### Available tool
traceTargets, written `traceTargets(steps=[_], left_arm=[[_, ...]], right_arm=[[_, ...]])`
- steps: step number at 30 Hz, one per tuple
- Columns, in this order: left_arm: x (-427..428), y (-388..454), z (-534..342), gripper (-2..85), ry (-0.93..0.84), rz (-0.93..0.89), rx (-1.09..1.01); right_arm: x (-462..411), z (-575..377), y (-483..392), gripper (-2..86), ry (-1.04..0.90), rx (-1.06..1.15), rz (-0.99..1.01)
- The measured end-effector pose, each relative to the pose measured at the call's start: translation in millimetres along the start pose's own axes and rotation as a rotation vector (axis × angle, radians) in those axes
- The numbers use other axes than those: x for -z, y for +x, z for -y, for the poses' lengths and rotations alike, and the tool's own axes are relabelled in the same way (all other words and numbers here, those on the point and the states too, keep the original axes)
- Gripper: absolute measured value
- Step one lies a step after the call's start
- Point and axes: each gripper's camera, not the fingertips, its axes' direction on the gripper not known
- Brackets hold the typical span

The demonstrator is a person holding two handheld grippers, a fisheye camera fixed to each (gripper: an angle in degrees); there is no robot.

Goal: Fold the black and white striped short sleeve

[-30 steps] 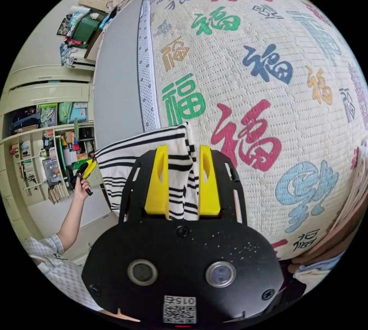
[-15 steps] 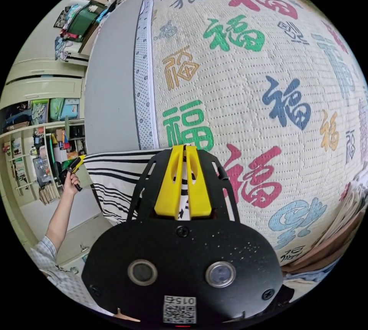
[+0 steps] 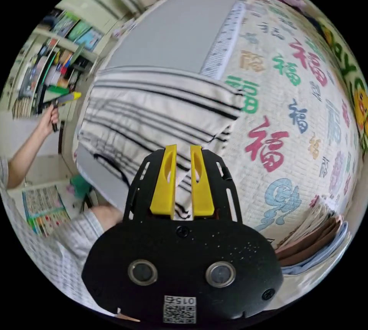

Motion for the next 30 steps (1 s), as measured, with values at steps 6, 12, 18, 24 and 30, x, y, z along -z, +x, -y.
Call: traceTargets(steps=[6, 12, 18, 24, 30], left_arm=[[-28.4, 104.8, -61.5, 7.7, -0.252, -0.013, -0.196], [-18.2, 121.5, -63.4, 6.0, -0.299, -0.003, -0.128], [19.6, 131.6, -72.1, 0.0, -0.344, 0.004, -0.093], [65.5, 156.5, -76.9, -0.6, -0.356, 0.075, -0.081], [144.9, 241.0, -10.4, 1.9, -0.140, -0.034, -0.326]], right_arm=[[-64.7, -22.5, -92.7, 8.5, -0.198, 0.264, -0.029], [-85.2, -24.8, -103.8, 5.7, -0.231, 0.307, -0.157], [-86.5, -30.6, -95.2, 2.5, -0.250, 0.281, -0.107], [-86.9, -44.0, -85.7, 3.9, -0.209, 0.186, -0.064], [-48.5, -100.2, -12.8, 4.8, 0.014, -0.233, 0.058]])
